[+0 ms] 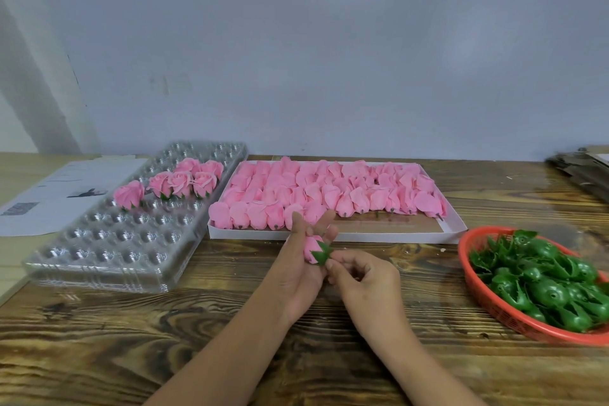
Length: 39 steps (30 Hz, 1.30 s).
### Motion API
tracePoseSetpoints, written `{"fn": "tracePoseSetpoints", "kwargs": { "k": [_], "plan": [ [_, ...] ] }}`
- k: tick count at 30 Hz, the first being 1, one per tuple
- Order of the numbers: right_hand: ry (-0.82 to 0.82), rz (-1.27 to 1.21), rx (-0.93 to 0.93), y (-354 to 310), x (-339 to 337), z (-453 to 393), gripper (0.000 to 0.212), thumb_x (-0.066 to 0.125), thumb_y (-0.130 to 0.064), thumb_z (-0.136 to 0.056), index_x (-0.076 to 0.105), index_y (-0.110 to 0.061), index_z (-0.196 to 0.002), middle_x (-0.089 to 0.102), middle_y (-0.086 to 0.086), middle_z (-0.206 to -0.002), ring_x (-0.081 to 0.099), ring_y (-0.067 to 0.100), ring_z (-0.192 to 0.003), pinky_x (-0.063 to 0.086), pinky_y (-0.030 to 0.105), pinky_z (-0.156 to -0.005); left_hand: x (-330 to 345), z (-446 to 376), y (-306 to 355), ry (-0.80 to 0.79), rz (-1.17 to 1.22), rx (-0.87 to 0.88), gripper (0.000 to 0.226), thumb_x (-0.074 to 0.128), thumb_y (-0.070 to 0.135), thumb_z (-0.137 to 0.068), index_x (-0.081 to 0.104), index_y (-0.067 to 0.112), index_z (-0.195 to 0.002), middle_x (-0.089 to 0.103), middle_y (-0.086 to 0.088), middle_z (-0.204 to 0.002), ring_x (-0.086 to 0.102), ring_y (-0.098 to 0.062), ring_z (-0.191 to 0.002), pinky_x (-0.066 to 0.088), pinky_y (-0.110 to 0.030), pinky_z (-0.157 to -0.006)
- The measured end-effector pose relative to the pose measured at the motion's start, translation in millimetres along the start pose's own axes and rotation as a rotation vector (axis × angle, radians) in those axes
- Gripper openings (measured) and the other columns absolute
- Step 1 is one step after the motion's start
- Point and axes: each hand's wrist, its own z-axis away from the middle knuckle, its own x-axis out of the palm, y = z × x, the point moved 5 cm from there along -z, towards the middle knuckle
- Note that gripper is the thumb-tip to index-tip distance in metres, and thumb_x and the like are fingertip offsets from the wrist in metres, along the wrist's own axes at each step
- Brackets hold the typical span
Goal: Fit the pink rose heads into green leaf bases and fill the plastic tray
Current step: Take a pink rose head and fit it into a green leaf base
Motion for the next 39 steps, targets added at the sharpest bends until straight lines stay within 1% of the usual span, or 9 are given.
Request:
{"fn": "tracePoseSetpoints", "kwargs": {
  "k": [3, 6, 9, 16, 19, 22, 27, 33, 39],
  "plan": [
    [-0.001, 0.038, -0.026, -2, -3, 0, 0.024, 0.074, -0.003, -0.083, 0.077, -0.027, -0.079, 0.073, -0.015, -0.071, 0.069, 0.006, -0.068, 0.055, 0.021, -0.066, 0, 0, -1, -0.003, -0.059, 0.009, 0.034, 0.05, 0.054, -0.089, 0.057, 0.023, -0.101, 0.073, -0.001, -0.126, 0.069, -0.012, -0.107, 0.057, -0.037, -0.09],
    [-0.001, 0.063, -0.044, -4, -5, 0, 0.028, 0.074, -0.003, -0.083, 0.075, -0.03, -0.077, 0.072, -0.017, -0.069, 0.068, 0.005, -0.067, 0.049, 0.013, -0.063, -1, 0, 0, -0.016, -0.072, 0.001, 0.032, 0.054, 0.054, -0.087, 0.056, 0.023, -0.092, 0.074, -0.003, -0.123, 0.072, -0.013, -0.103, 0.061, -0.036, -0.084],
    [0.0, 0.064, -0.04, -4, -7, 0, 0.026, 0.074, -0.004, -0.083, 0.076, -0.029, -0.077, 0.072, -0.016, -0.07, 0.068, 0.006, -0.067, 0.051, 0.016, -0.064, -1, -1, 0, -0.041, -0.104, -0.006, 0.035, 0.056, 0.056, -0.084, 0.059, 0.022, -0.079, 0.073, -0.005, -0.126, 0.072, -0.014, -0.105, 0.052, -0.045, -0.098],
    [0.021, 0.08, -0.045, -7, -13, 0, 0.04, 0.073, -0.003, -0.085, 0.067, -0.038, -0.068, 0.07, -0.024, -0.071, 0.066, -0.003, -0.069, 0.044, 0.005, -0.062, 1, 4, 8, -0.018, -0.2, 0.08, 0.04, 0.062, 0.053, -0.08, 0.064, 0.017, -0.097, 0.074, -0.008, -0.123, 0.072, -0.015, -0.106, 0.061, -0.033, -0.08],
    [0.016, 0.092, -0.048, -6, -14, 0, 0.039, 0.073, -0.003, -0.084, 0.068, -0.037, -0.067, 0.07, -0.021, -0.069, 0.066, 0.001, -0.067, 0.044, 0.006, -0.062, 0, 5, 16, 0.021, -0.386, 0.168, 0.043, 0.059, 0.05, -0.086, 0.064, 0.016, -0.11, 0.074, -0.005, -0.122, 0.068, -0.019, -0.117, 0.058, -0.037, -0.089],
    [0.005, 0.085, -0.028, -3, -13, 1, 0.032, 0.073, -0.003, -0.084, 0.071, -0.031, -0.069, 0.071, -0.016, -0.068, 0.066, 0.004, -0.066, 0.047, 0.01, -0.063, 0, 5, 18, 0.045, -0.491, 0.213, 0.039, 0.053, 0.049, -0.092, 0.07, 0.016, -0.102, 0.075, -0.005, -0.12, 0.069, -0.019, -0.113, 0.054, -0.042, -0.095],
    [0.011, 0.05, -0.006, -1, -14, 0, 0.032, 0.073, -0.002, -0.084, 0.071, -0.031, -0.069, 0.071, -0.017, -0.07, 0.065, 0.002, -0.066, 0.045, 0.008, -0.063, 0, 7, 16, 0.035, -0.538, 0.218, 0.046, 0.045, 0.052, -0.096, 0.079, 0.02, -0.094, 0.075, -0.005, -0.118, 0.069, -0.02, -0.111, 0.056, -0.033, -0.09],
    [0.002, 0.037, -0.036, -3, -14, 1, 0.035, 0.072, 0.0, -0.083, 0.071, -0.033, -0.07, 0.072, -0.018, -0.07, 0.066, 0.0, -0.065, 0.046, 0.007, -0.064, 0, 6, 12, 0.027, -0.562, 0.21, 0.053, 0.042, 0.051, -0.096, 0.072, 0.008, -0.106, 0.076, -0.002, -0.118, 0.07, -0.017, -0.111, 0.055, -0.034, -0.093],
    [0.0, 0.039, -0.056, -4, -14, 1, 0.038, 0.073, 0.0, -0.083, 0.07, -0.036, -0.069, 0.072, -0.018, -0.07, 0.065, -0.001, -0.064, 0.047, 0.008, -0.064, -1, 5, 11, 0.013, -0.557, 0.206, 0.054, 0.043, 0.051, -0.096, 0.071, 0.005, -0.106, 0.076, -0.002, -0.118, 0.071, -0.016, -0.111, 0.054, -0.032, -0.093]
  ]
}}
